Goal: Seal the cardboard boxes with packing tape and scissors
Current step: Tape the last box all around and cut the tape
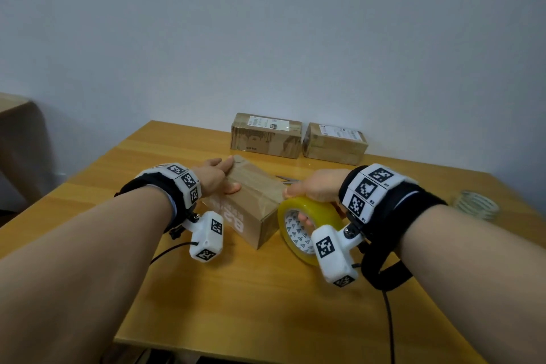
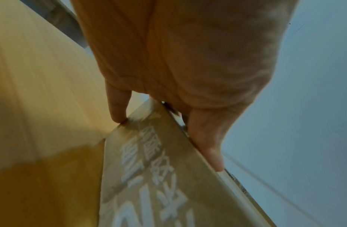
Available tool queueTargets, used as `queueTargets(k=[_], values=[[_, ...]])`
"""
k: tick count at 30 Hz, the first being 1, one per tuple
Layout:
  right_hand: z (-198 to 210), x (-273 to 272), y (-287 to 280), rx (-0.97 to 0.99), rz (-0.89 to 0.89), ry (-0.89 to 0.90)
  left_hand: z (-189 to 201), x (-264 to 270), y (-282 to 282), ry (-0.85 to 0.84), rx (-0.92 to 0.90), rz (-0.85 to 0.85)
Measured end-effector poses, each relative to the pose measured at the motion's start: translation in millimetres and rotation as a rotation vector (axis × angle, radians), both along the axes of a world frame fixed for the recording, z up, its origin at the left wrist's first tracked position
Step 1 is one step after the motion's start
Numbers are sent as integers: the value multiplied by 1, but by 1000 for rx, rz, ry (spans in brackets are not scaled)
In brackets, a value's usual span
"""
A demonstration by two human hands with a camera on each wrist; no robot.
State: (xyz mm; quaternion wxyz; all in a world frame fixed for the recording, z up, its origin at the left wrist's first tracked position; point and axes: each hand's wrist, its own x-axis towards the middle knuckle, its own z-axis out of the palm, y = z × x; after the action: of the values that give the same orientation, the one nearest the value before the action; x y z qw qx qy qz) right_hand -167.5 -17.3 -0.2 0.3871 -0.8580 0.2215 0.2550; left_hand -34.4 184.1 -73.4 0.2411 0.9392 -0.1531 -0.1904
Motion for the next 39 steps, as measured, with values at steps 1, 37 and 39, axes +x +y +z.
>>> queueTargets(k=[1, 37, 39], values=[[-2, 0, 0, 17, -4, 19, -1, -1, 1, -10, 5, 3], [-26, 6, 2, 107, -131, -63, 7, -74, -41, -405, 412, -388], [-27, 10, 2, 107, -119, -65, 3, -67, -37, -405, 399, -380]])
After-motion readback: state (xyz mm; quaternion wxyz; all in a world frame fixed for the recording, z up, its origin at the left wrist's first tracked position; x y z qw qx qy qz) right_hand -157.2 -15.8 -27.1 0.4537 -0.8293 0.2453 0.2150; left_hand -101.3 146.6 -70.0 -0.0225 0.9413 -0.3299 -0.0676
